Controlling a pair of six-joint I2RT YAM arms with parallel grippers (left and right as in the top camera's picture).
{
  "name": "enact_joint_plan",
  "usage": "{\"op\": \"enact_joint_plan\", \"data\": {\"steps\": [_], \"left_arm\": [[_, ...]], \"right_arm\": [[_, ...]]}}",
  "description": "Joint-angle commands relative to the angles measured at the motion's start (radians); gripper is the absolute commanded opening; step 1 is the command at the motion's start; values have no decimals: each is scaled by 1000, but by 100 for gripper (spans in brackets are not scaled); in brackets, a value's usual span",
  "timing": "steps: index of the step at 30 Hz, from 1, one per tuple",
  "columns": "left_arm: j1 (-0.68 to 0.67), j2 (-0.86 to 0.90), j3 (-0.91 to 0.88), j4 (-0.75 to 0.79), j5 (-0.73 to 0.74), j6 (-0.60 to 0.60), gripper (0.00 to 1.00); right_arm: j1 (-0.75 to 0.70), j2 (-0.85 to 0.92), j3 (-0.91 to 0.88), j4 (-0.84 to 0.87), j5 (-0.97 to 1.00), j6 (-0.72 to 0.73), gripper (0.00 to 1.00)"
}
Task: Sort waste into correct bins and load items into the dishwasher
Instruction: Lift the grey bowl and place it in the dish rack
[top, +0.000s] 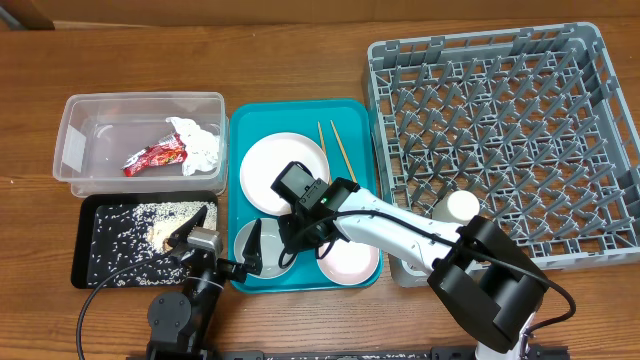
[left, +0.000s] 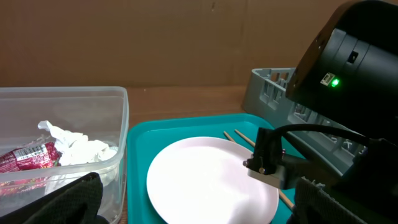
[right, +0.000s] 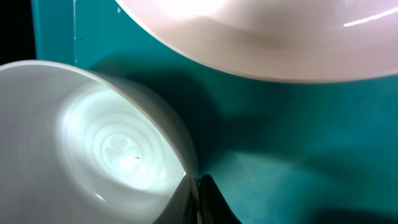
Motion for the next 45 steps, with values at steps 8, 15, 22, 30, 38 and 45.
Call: {"op": "enact_joint_plan", "data": {"steps": [8, 15, 22, 30, 38, 45], "left_arm": [[5, -11, -4, 0, 11, -11, 100], [5, -11, -4, 0, 11, -11, 100], [5, -11, -4, 0, 11, -11, 100], [5, -11, -4, 0, 11, -11, 100], [5, -11, -4, 0, 11, -11, 100], [5, -11, -4, 0, 11, -11, 100]], "right_arm": [[-10, -269, 99, -192, 463, 8, 4], [-122, -482, 123, -243, 1037, 8, 4], [-276, -481, 122, -209, 1629, 3, 4], [-441, -332, 122, -224, 1676, 3, 4], [-511, -182, 122, -162, 1770, -100, 4], [-515, -103, 121, -158, 1722, -130, 4]]}}
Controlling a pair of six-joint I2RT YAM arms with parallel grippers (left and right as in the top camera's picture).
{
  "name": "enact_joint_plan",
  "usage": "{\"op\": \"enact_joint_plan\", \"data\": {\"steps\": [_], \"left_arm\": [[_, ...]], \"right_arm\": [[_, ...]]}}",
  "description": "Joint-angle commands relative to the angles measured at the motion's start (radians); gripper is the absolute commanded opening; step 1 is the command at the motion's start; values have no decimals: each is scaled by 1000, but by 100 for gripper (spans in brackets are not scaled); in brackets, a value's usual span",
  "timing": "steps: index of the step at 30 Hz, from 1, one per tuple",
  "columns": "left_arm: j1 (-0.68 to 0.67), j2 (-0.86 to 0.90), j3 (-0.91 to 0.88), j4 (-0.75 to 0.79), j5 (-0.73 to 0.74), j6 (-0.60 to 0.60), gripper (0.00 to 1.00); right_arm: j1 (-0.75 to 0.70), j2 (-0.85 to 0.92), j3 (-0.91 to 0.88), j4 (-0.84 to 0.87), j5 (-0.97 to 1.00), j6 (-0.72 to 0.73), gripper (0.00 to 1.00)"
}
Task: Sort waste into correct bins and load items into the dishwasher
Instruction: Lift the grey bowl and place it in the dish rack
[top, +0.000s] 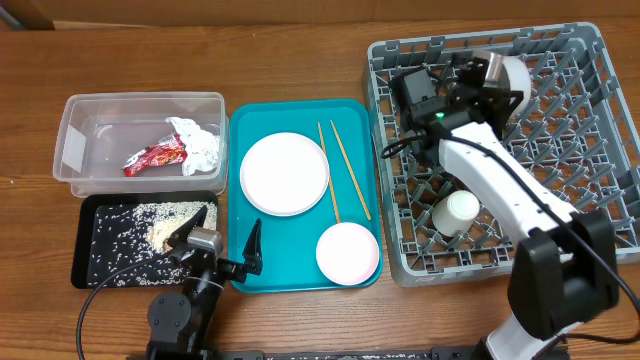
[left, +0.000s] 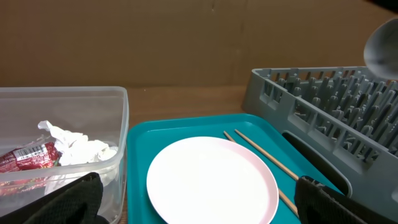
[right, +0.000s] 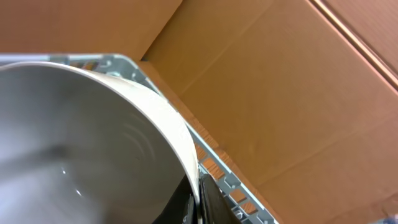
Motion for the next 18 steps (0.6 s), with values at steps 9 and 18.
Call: {"op": "enact_joint_plan", "data": {"steps": [9, 18], "left_arm": [[5, -11, -4, 0, 11, -11, 100], [5, -11, -4, 0, 11, -11, 100]], "right_arm": [[-29, 59, 0, -30, -63, -22, 4], [-40, 60, -72, -25, -164, -18, 4]]}}
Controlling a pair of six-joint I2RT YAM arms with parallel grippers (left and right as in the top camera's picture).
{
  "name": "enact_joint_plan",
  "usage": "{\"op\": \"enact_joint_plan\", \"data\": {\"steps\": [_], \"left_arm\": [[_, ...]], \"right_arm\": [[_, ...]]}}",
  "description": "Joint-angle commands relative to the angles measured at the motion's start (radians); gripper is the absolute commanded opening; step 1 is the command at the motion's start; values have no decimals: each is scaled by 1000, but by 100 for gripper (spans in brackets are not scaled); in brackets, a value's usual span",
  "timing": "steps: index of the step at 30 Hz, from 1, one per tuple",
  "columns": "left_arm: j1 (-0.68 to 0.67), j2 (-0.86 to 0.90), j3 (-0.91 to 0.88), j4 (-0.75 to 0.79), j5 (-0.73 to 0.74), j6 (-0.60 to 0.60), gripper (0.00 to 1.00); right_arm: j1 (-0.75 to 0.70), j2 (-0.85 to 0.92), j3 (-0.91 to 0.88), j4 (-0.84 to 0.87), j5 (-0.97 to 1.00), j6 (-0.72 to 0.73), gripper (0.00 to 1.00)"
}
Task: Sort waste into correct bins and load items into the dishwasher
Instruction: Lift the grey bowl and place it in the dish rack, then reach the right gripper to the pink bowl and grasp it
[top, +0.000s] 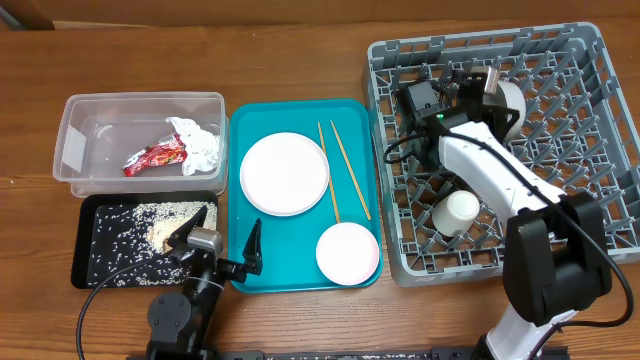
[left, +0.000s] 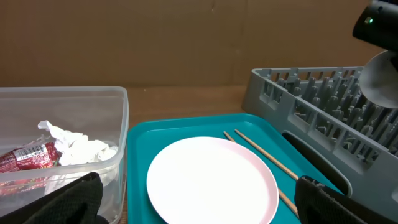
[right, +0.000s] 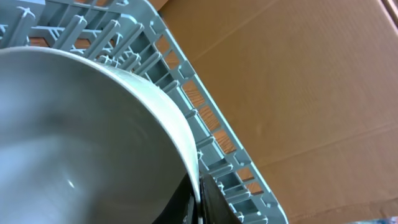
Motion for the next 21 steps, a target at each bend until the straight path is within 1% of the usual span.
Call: {"op": "enact_joint_plan", "data": {"steps": [1, 5, 13, 14, 15, 16, 17, 19, 21], "left_arm": [[5, -11, -4, 0, 11, -11, 100], [5, -11, -4, 0, 11, -11, 100], [5, -11, -4, 0, 11, -11, 100], [5, -11, -4, 0, 11, -11, 100], [5, -11, -4, 0, 11, -11, 100], [5, -11, -4, 0, 11, -11, 100], [5, -11, -4, 0, 11, -11, 100], [5, -11, -4, 0, 11, -11, 100], [5, -11, -4, 0, 11, -11, 100]], "right_arm": [[3, 4, -16, 3, -61, 2, 4], [21, 4, -16, -8, -61, 2, 4], [105, 4, -16, -99, -61, 2, 4], [114, 4, -16, -113, -61, 2, 4], [125, 4, -16, -124, -63, 2, 7], [134, 4, -15, -133, -65, 2, 10], [143, 4, -15, -142, -65, 2, 16], [159, 4, -13, -158, -65, 2, 36], [176, 3, -10, -165, -65, 1, 60]]}}
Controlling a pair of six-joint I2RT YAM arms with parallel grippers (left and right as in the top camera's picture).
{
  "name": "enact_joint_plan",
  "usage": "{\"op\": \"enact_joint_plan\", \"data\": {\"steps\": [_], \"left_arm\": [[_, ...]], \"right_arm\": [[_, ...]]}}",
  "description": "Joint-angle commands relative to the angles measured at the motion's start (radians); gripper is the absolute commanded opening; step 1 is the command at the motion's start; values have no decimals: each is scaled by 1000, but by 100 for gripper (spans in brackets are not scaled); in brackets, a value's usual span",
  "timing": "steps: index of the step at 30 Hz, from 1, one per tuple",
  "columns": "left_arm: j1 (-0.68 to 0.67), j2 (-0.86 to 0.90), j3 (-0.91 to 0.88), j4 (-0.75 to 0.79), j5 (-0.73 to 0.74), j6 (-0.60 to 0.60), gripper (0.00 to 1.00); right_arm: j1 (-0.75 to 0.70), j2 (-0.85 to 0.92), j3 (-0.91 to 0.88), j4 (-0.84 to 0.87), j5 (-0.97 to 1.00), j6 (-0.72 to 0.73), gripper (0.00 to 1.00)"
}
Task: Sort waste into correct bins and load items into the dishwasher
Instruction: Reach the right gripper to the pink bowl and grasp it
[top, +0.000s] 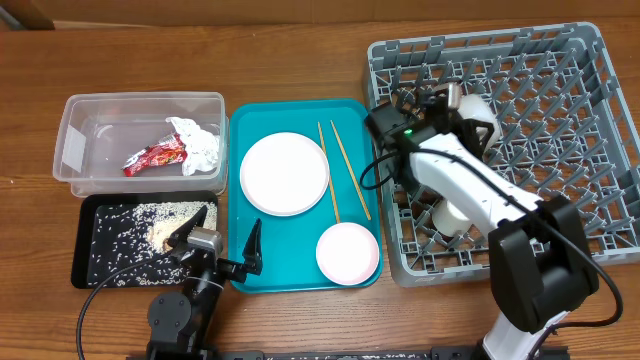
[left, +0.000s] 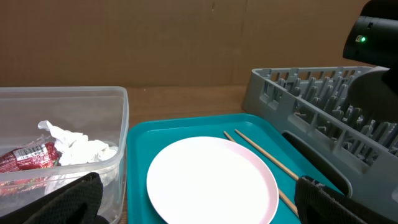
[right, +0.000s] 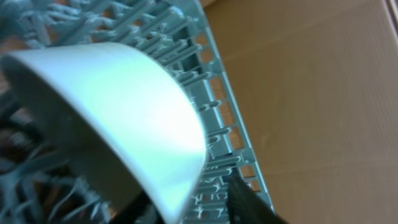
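A white bowl stands on its side among the tines of the grey dish rack, near its back left. My right gripper is right beside it and open. In the right wrist view the bowl fills the frame, its rim between the parted fingers of the gripper. A white cup lies lower in the rack. On the teal tray are a large white plate, a small pinkish dish and two chopsticks. My left gripper rests open at the tray's front edge.
A clear bin at the left holds a red wrapper and crumpled tissue. In front of it a black tray holds scattered rice. The left wrist view shows the plate and bin ahead.
My right gripper was shut on the bowl's rim at the rack's back left. Its fingers now stand apart and the bowl rests on edge in the tines. The left arm is unchanged.
First my right gripper was shut on the bowl's rim down on the teal tray. Then it held the bowl high over the rack's far side, then lower against the tines. The bowl now sits in the rack, released.
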Motion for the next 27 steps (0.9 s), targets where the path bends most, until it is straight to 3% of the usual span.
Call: {"op": "enact_joint_plan", "data": {"steps": [1, 7, 9, 10, 13, 19, 21, 27], "left_arm": [[5, -11, -4, 1, 11, -11, 100], [5, -11, -4, 1, 11, -11, 100], [5, -11, -4, 1, 11, -11, 100], [5, -11, -4, 1, 11, -11, 100], [5, -11, -4, 1, 11, -11, 100], [5, -11, -4, 1, 11, -11, 100], [5, -11, -4, 1, 11, -11, 100], [5, -11, -4, 1, 11, -11, 100]], "right_arm": [[42, 3, 10, -17, -15, -1, 64], [94, 1, 160, -164, -289, 0, 73], [104, 1, 241, -220, -465, 0, 69], [108, 1, 324, -264, -655, 0, 66], [110, 1, 425, -303, -945, -7, 66], [117, 2, 420, -307, -1479, -246, 63], [136, 2, 386, -307, -1555, -335, 64], [203, 2, 190, -225, -1537, -468, 64]]}}
